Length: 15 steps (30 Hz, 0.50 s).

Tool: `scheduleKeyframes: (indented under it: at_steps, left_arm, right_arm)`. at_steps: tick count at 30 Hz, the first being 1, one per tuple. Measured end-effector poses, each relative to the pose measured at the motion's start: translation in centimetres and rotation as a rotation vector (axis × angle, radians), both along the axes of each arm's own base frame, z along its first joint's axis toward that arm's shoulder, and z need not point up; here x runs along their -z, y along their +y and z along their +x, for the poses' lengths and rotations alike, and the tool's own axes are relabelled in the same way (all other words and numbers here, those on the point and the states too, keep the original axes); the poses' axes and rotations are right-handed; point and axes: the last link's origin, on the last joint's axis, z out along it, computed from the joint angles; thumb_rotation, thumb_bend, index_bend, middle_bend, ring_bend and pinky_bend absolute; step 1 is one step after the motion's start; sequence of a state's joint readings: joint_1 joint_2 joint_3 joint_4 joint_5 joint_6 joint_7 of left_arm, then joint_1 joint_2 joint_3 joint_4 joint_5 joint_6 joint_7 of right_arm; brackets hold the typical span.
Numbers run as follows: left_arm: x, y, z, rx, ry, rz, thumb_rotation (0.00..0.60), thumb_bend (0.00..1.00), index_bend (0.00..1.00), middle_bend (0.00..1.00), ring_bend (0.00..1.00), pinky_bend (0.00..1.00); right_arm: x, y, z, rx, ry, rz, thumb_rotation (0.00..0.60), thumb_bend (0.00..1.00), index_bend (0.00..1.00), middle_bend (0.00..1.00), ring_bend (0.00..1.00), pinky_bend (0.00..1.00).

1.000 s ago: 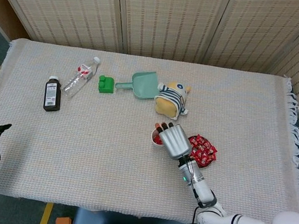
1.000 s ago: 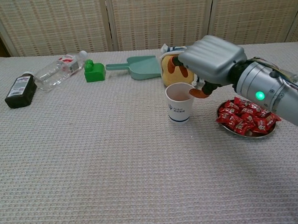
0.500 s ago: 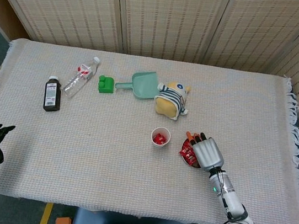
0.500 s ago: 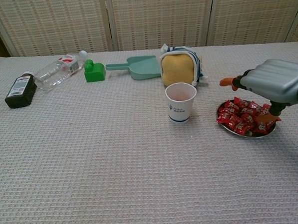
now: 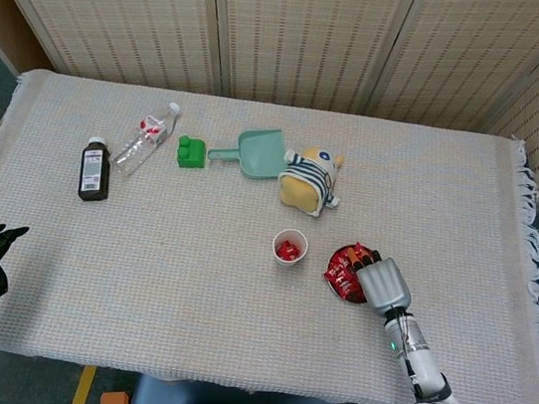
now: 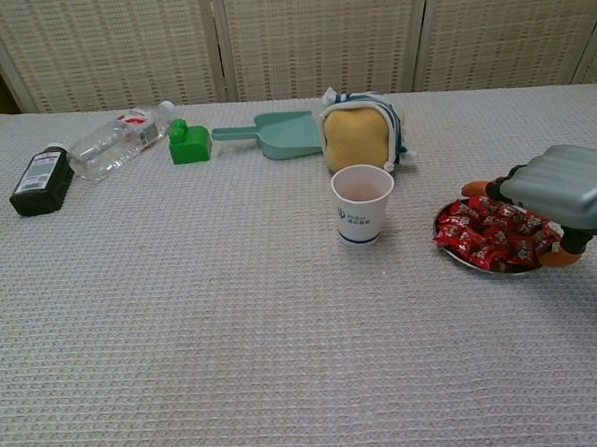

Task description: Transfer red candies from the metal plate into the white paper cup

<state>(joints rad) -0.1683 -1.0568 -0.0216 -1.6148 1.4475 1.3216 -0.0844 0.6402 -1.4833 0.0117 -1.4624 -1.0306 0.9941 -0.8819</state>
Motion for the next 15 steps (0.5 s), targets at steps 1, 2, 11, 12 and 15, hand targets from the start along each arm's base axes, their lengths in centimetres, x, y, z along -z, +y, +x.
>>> scheduleKeyframes:
  at_steps: [1,2,11,12,15]
  left_arm:
    - [0.0,0.0,0.0,0.000,-0.001,0.000,0.600,1.00,0.09,0.13,0.05,0.25]
    - [0.0,0.0,0.0,0.000,-0.001,0.000,0.600,1.00,0.08,0.13,0.05,0.25]
    - [-0.2,0.0,-0.1,-0.003,-0.006,0.003,0.600,1.00,0.08,0.14,0.06,0.25]
    - [-0.2,0.0,-0.2,-0.004,-0.006,0.002,0.600,1.00,0.08,0.14,0.06,0.25]
    - [-0.2,0.0,-0.2,-0.005,-0.006,0.003,0.600,1.00,0.09,0.14,0.06,0.25]
  right_arm:
    - [0.2,-0.1,0.0,0.002,0.000,0.001,0.600,0.15,0.07,0.20,0.19,0.58]
    - [0.4,-0.2,0.0,0.004,0.001,0.002,0.600,0.15,0.06,0.20,0.19,0.58]
    - [2.2,-0.6,-0.4,0.031,0.015,0.016,0.600,0.15,0.11,0.21,0.24,0.64]
    - [2.4,-0.7,-0.4,0.029,0.013,0.016,0.600,0.15,0.14,0.22,0.26,0.66]
    - [2.6,-0.8,-0.3,0.024,0.013,0.017,0.600,0.15,0.21,0.28,0.32,0.71]
